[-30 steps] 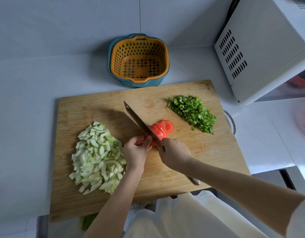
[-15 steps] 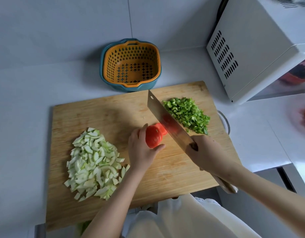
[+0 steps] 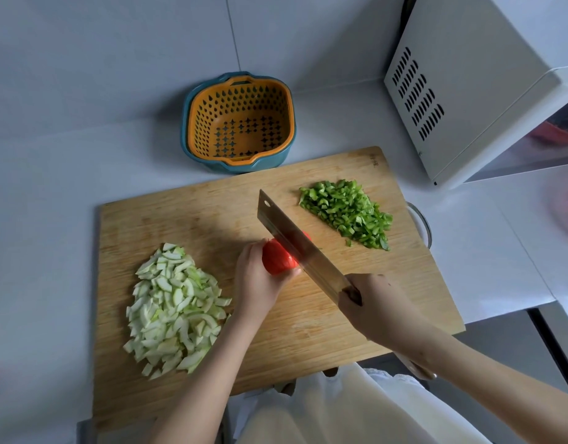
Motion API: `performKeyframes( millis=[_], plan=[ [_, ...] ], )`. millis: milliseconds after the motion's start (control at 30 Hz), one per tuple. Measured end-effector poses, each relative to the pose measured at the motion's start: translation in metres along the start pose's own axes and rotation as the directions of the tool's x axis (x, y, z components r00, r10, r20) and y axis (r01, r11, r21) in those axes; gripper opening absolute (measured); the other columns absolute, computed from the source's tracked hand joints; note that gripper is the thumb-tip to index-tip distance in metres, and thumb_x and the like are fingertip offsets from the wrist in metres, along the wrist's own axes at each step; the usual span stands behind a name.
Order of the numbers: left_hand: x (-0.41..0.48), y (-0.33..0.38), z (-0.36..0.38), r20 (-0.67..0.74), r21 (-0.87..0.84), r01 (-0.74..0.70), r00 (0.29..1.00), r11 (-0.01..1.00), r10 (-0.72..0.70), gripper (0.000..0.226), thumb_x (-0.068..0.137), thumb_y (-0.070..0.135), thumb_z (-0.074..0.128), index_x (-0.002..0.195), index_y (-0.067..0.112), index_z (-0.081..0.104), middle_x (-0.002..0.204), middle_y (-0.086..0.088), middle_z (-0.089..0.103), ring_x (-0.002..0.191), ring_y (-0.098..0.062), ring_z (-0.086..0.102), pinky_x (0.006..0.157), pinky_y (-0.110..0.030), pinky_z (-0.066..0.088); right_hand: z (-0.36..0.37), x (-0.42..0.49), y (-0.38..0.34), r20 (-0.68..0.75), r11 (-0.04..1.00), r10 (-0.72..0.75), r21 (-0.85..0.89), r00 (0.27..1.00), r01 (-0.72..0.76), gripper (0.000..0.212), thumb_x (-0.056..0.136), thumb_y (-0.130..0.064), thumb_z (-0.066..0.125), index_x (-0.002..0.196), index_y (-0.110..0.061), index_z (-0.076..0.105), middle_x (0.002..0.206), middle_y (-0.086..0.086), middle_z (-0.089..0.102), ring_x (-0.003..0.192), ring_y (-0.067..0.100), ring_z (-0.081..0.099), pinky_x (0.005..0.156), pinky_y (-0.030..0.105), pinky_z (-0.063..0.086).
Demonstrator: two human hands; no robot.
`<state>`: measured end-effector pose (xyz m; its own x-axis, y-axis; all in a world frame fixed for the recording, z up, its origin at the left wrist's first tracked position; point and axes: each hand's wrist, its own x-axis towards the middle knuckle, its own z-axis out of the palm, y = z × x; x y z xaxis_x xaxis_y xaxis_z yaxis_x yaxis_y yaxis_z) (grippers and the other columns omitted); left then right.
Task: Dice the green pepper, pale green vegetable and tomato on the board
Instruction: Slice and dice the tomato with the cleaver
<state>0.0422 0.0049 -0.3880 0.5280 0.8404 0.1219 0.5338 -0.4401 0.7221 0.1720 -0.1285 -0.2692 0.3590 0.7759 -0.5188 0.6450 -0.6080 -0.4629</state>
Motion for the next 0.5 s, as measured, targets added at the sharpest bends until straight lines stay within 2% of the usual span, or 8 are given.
performKeyframes(
  millis=[200,367,500],
  plan=[
    [-0.0008,-0.0011,-0.0029,0.015,-0.003,-0.004,1.0,1.0,0.005,0.07,0.064,0.071,0.059,0.094,0.008,0.059,0.091,0.001,0.06,0.085,-0.007,0.051,0.074,-0.007,0.033,-0.0011,0.0005,-0.0006,-0.004,1.0,-0.024,0.008,1.0,0.024,0.025,0.09,-0.015,0.043,0.065,-0.013,0.045,0.055,0.0,0.047,0.056,0.027,0.058,0.053,0.035,0.048],
    [-0.0003,0.0004,-0.005,0.021,-0.015,0.008,1.0,1.0,-0.008,0.064,0.063,0.065,0.066,0.092,0.008,0.059,0.09,0.003,0.059,0.085,-0.006,0.051,0.072,-0.005,0.035,0.0008,0.0045,0.0008,0.009,1.0,-0.023,0.01,1.0,0.023,0.025,0.09,-0.015,0.043,0.065,-0.014,0.047,0.056,0.0,0.049,0.054,0.024,0.056,0.053,0.036,0.05],
    [-0.0012,-0.0031,-0.0072,0.047,-0.021,0.062,0.997,0.998,-0.06,0.067,0.06,0.056,0.075,0.104,0.008,0.061,0.103,0.0,0.062,0.093,-0.003,0.05,0.077,0.001,0.033,-0.0021,0.0061,0.0016,-0.008,1.0,-0.014,0.028,1.0,0.014,0.025,0.09,-0.014,0.042,0.066,-0.013,0.048,0.059,0.003,0.051,0.057,0.027,0.059,0.054,0.037,0.051]
  ],
)
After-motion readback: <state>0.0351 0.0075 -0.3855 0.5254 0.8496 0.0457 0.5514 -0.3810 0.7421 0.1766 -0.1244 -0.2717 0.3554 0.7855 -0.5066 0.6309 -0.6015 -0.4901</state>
